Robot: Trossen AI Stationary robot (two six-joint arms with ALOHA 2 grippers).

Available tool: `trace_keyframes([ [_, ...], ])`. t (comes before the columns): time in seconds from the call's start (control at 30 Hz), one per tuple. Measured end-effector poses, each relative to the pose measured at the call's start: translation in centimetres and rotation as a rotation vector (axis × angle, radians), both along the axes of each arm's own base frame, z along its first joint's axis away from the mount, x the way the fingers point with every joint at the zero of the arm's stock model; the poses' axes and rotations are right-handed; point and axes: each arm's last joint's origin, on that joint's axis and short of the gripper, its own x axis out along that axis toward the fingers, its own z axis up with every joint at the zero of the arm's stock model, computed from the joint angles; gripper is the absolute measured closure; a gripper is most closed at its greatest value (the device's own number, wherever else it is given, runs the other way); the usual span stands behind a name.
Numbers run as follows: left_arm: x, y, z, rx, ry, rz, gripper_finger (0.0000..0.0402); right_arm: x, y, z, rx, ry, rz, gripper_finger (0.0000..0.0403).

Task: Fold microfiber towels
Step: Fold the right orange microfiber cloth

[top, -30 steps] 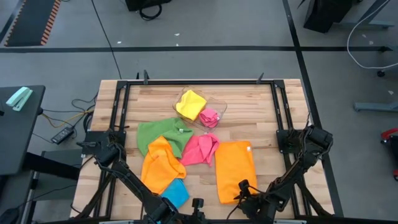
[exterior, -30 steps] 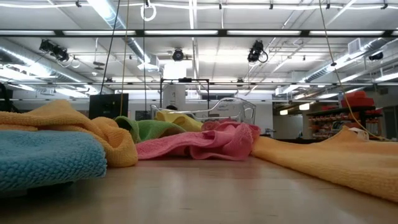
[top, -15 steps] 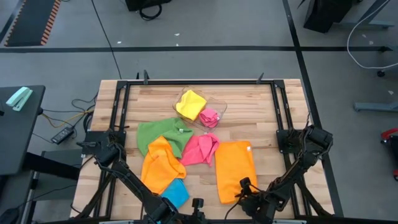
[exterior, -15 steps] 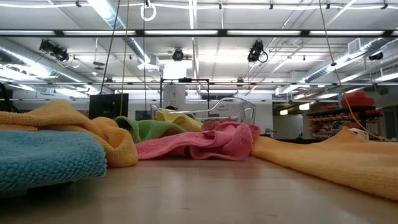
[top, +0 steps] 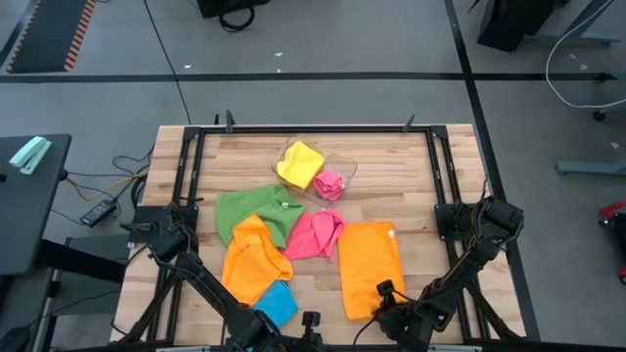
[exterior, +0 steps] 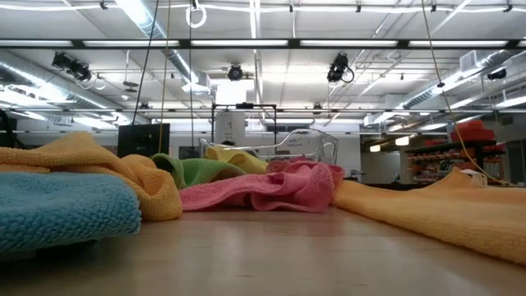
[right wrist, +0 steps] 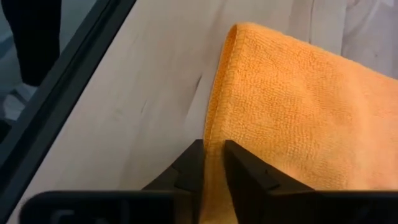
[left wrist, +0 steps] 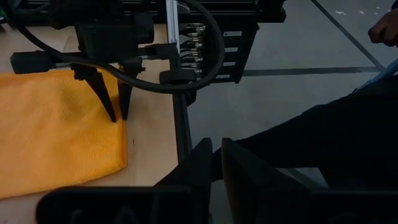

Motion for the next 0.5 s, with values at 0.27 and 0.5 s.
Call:
trace_keyframes([
  [0.27,0.00,0.00,0.00,0.000,0.000,0.000,0.0357,-0.05,0.04,0.00,0.049,0.032,-0.029,0.0361],
  [0.5,0.00,0.00,0.00,0.000,0.000,0.000,0.0358,-0.05,0.21,0.30,0.093,0.064,-0.029,0.0361],
])
